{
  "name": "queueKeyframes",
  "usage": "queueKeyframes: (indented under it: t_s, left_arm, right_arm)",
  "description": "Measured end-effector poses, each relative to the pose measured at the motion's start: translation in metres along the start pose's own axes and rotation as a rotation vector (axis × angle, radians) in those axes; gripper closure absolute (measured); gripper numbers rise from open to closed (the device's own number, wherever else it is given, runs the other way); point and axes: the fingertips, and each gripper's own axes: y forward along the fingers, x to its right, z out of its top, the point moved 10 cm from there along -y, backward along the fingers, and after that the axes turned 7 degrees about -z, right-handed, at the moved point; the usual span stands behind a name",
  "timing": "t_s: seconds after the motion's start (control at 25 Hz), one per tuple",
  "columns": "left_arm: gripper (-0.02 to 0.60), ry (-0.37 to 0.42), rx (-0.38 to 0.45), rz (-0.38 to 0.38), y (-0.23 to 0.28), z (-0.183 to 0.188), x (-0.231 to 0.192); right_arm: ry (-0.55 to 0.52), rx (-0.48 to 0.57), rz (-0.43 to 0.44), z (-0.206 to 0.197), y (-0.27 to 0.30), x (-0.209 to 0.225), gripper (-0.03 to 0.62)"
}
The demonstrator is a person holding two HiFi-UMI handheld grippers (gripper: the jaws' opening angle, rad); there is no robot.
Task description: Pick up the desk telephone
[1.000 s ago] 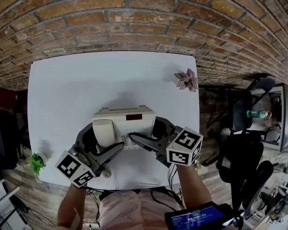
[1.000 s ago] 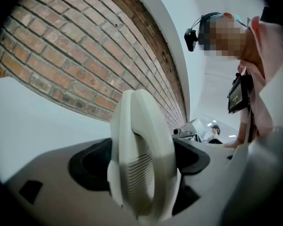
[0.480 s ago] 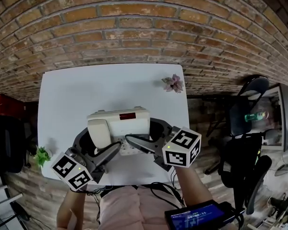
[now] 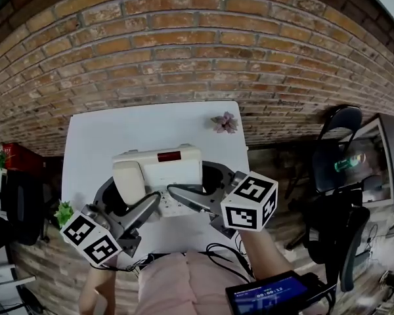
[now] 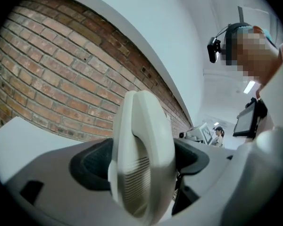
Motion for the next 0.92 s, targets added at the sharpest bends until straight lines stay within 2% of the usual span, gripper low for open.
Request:
queueKeyframes:
  t_s: [0.52, 0.92]
  left_arm:
    - [0.181, 0.02, 0.019, 0.022, -0.005, 0.011, 0.035]
    - [0.183, 0.029, 0.018, 0.024, -0.003, 0.002, 0.058]
  right_arm:
    - [-0.017, 0.041, 0.012, 0.007, -0.027, -0.018, 0.304]
    - [-0.022, 0.054, 0.008, -0.003, -0.051, -0.024, 0.304]
